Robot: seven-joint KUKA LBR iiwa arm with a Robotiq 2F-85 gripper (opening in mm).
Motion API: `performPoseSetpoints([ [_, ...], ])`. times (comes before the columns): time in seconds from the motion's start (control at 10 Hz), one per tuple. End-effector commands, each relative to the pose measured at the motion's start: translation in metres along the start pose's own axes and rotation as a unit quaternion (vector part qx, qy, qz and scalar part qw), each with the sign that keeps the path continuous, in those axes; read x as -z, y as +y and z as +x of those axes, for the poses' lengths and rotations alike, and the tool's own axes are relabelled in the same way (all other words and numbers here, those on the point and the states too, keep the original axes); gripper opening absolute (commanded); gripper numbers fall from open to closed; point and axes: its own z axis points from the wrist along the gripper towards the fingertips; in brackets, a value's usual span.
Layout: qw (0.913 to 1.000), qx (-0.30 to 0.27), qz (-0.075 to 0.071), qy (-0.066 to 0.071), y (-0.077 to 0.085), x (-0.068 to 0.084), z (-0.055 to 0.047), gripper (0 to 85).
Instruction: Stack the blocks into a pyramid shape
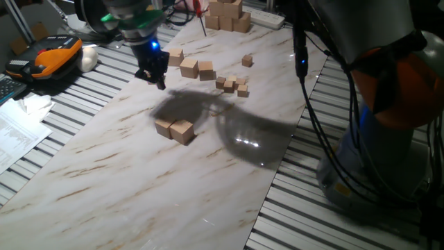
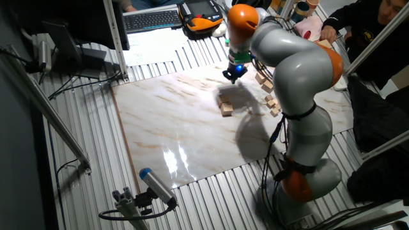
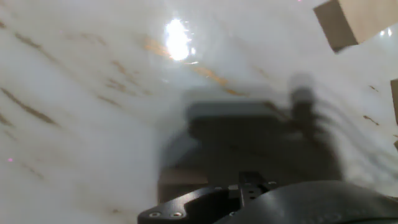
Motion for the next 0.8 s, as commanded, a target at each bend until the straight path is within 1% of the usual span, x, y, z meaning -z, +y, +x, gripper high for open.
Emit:
performPoseSetpoints([
  [0.0, 0.9997, -0.001, 0.009, -0.021, -0.001, -0.001, -0.001, 0.0],
  [0.1, 0.9994, -0.014, 0.004, -0.030, -0.006, 0.000, -0.002, 0.0],
  [0.2, 0.9991, -0.021, -0.007, -0.035, -0.012, 0.001, -0.004, 0.0],
  [0.3, 0.9987, -0.027, -0.002, -0.044, -0.017, -0.001, -0.004, 0.0],
  [0.4, 0.9983, -0.035, 0.008, -0.047, -0.017, -0.002, -0.004, 0.0],
  [0.5, 0.9981, -0.044, -0.009, -0.041, -0.017, -0.002, -0.004, 0.0],
  [0.6, 0.9980, -0.050, -0.013, -0.038, -0.017, -0.002, -0.004, 0.0],
  [0.7, 0.9972, -0.066, -0.013, -0.033, -0.017, -0.002, -0.004, 0.0],
])
